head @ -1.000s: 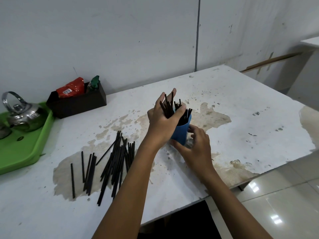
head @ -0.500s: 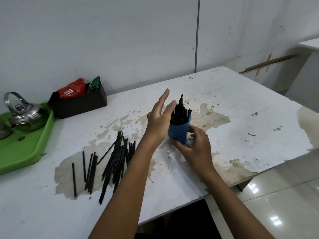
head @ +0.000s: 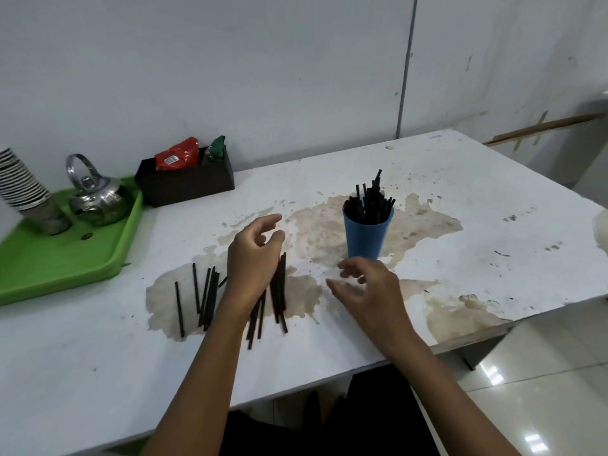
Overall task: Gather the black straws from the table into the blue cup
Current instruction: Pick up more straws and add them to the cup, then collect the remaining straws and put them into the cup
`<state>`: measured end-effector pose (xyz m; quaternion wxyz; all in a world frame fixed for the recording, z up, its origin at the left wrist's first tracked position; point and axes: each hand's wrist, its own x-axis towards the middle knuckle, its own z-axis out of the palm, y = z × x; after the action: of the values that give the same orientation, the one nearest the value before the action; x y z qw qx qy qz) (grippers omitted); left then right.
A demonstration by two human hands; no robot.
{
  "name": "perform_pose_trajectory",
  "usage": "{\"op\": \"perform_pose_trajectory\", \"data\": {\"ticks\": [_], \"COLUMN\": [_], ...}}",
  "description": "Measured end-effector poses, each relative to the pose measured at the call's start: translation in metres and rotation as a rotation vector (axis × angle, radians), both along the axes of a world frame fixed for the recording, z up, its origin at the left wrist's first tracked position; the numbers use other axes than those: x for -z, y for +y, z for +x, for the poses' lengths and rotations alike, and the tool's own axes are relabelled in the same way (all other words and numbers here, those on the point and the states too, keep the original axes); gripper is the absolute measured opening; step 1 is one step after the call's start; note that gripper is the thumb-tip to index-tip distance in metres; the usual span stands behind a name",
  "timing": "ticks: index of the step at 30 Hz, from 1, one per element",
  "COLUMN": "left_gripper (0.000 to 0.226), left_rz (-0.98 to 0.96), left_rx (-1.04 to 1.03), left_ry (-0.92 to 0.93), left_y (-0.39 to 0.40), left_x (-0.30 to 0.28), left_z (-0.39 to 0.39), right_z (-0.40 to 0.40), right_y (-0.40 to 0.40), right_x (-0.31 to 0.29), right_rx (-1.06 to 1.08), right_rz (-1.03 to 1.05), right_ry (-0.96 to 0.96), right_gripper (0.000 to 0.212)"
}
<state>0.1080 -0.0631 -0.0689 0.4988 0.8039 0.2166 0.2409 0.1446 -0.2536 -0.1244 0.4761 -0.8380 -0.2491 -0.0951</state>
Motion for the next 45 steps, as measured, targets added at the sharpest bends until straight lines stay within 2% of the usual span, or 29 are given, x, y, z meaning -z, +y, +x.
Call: {"op": "perform_pose_trajectory", "data": {"ticks": [5,8,13,20,26,30,32,36,38,41,45], "left_gripper": [0.022,0.026,0.043,0.026,0.027,0.029,0.035,0.059,0.068,0.065,0.059], "left_rz": [0.135,0.222,0.324,0.272,0.286,0.473,0.488,0.517,0.540,0.558,0.466], "left_rx": [-0.210,-0.304,-0.355,-0.310,-0.228,-0.275,-0.251,-0.162,-0.150,-0.127,-0.086], "left_ry": [0.166,0.249,0.431,0.353,0.354,0.339,0.318,0.403,0.471,0.549,0.587], "left_y": [0.039,0.060,0.084,0.078,0.063,0.055,0.050,0.041,0.038,0.035,0.039], "left_x": [0.006,0.010,0.024,0.031,0.032,0.030,0.026,0.021,0.019,0.016,0.015], "left_z": [-0.050,-0.079,-0.108,-0.105,-0.080,-0.066,-0.059,-0.045,-0.038,-0.030,-0.018], "right_z": [-0.008,-0.011,-0.011,-0.014,-0.014,-0.009,-0.010,-0.011,-0.011,-0.013,-0.013], "right_y": [0.045,0.068,0.085,0.077,0.074,0.076,0.076,0.076,0.076,0.075,0.074], "right_x": [-0.002,-0.004,0.001,0.002,0.003,0.010,0.009,0.007,0.005,0.001,0.002], "right_rx": [-0.212,-0.310,-0.376,-0.298,-0.293,-0.291,-0.272,-0.278,-0.254,-0.185,-0.173], "right_rz": [-0.117,-0.156,-0.218,-0.172,-0.266,-0.310,-0.307,-0.357,-0.345,-0.299,-0.320], "right_ry": [-0.017,-0.041,-0.102,-0.137,-0.098,-0.100,-0.087,-0.077,-0.085,-0.062,-0.040], "right_gripper": [0.024,0.018,0.020,0.021,0.025,0.029,0.030,0.041,0.036,0.022,0.035]}}
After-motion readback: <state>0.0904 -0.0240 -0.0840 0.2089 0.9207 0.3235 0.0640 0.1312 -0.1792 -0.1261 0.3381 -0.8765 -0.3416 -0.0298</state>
